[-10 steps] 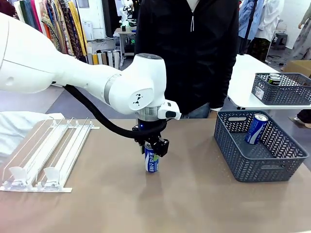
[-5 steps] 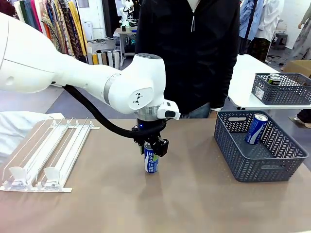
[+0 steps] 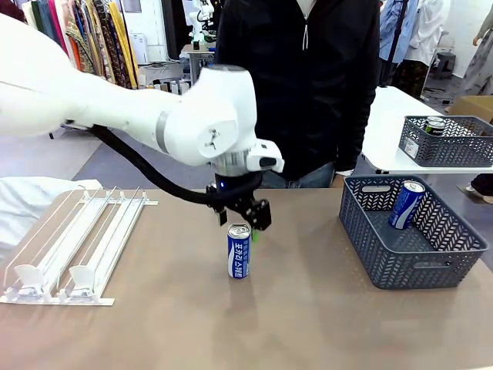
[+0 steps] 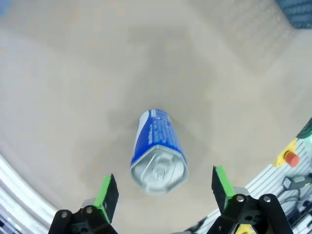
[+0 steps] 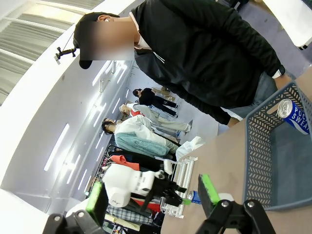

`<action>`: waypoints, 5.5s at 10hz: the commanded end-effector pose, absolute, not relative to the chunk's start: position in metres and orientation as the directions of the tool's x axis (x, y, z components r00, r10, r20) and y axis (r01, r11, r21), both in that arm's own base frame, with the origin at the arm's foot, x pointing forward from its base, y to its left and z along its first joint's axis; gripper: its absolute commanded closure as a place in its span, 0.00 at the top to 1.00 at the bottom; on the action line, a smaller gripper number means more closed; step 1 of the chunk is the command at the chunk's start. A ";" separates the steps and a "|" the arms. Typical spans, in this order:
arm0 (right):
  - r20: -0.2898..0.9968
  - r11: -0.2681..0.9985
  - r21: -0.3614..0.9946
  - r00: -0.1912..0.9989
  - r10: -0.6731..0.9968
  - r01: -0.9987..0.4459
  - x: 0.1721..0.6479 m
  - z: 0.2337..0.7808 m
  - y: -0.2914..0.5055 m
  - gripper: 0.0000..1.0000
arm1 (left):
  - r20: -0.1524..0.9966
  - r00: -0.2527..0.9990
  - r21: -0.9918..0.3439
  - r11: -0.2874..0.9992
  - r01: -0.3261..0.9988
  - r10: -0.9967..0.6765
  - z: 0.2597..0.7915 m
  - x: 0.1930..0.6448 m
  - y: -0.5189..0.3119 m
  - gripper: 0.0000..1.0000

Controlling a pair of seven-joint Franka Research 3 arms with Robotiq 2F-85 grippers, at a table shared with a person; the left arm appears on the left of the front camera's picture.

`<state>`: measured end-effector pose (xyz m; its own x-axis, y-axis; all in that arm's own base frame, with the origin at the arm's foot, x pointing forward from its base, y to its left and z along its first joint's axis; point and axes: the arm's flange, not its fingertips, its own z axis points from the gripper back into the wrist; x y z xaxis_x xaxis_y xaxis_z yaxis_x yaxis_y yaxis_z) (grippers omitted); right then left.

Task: Retrieve and store the cans from the dispenser.
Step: Pick up one can from the Automatic Can Dispenser and place it in the middle of the table.

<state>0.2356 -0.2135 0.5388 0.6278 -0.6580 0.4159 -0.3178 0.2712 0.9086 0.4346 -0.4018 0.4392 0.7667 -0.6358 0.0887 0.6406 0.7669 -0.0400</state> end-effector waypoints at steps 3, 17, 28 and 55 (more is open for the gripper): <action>0.419 0.255 0.905 0.611 -0.672 -0.341 0.238 0.543 -0.213 1.00 | 0.351 0.845 -0.195 0.852 0.487 -0.403 0.573 0.390 -0.249 1.00; 0.419 0.255 0.905 0.611 -0.672 -0.341 0.238 0.543 -0.213 1.00 | 0.323 0.906 -0.933 0.249 0.258 0.273 0.480 0.275 0.131 1.00; 0.419 0.255 0.905 0.611 -0.672 -0.341 0.238 0.543 -0.213 1.00 | 0.323 0.906 -0.933 0.249 0.258 0.273 0.480 0.275 0.131 1.00; 0.419 0.255 0.905 0.611 -0.672 -0.341 0.238 0.543 -0.213 1.00 | 0.323 0.906 -0.933 0.249 0.258 0.273 0.480 0.275 0.131 1.00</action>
<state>0.2355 -0.2138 0.5386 0.6278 -0.6584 0.4151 -0.3172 0.2707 0.9089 0.2762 0.1335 0.4777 0.9102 0.2646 0.3185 0.2491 0.2645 -0.9317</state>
